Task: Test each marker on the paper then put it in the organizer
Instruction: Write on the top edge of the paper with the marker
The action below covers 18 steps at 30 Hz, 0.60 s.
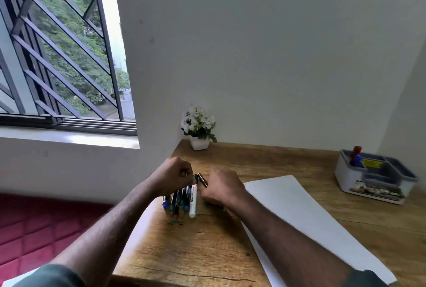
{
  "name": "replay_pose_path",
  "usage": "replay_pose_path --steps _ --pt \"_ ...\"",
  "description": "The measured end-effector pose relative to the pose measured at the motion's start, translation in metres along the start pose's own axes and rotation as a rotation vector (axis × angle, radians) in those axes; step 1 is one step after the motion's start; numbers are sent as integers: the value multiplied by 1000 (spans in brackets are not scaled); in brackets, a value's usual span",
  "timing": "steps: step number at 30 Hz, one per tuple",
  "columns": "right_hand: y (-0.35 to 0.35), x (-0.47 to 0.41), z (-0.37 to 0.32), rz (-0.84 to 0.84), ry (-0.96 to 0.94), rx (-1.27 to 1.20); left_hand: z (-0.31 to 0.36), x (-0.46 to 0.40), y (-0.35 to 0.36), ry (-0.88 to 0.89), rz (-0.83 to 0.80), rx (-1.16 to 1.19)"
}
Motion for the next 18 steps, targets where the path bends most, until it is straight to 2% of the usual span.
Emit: replay_pose_path --steps 5,10,12,16,18 --pt "-31 -5 36 213 -43 -114 13 -7 1 69 106 -7" --pt "-52 -7 91 178 -131 -432 38 -27 31 144 96 55" --pt "-60 -6 110 125 -108 -630 48 -38 40 162 100 112" --pt "-58 -6 141 57 -84 -1246 74 -56 52 276 118 184" --pt "-53 -7 149 31 -83 -1408 86 -63 53 338 108 213"
Point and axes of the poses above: each hand's wrist, its own x-axis away from the middle knuckle, its own y-axis out of the palm, z = x × y, the point moved 6 cm from there along -x, towards the middle knuckle, and after that the axes turned 11 degrees about y, right-handed, at the moved point
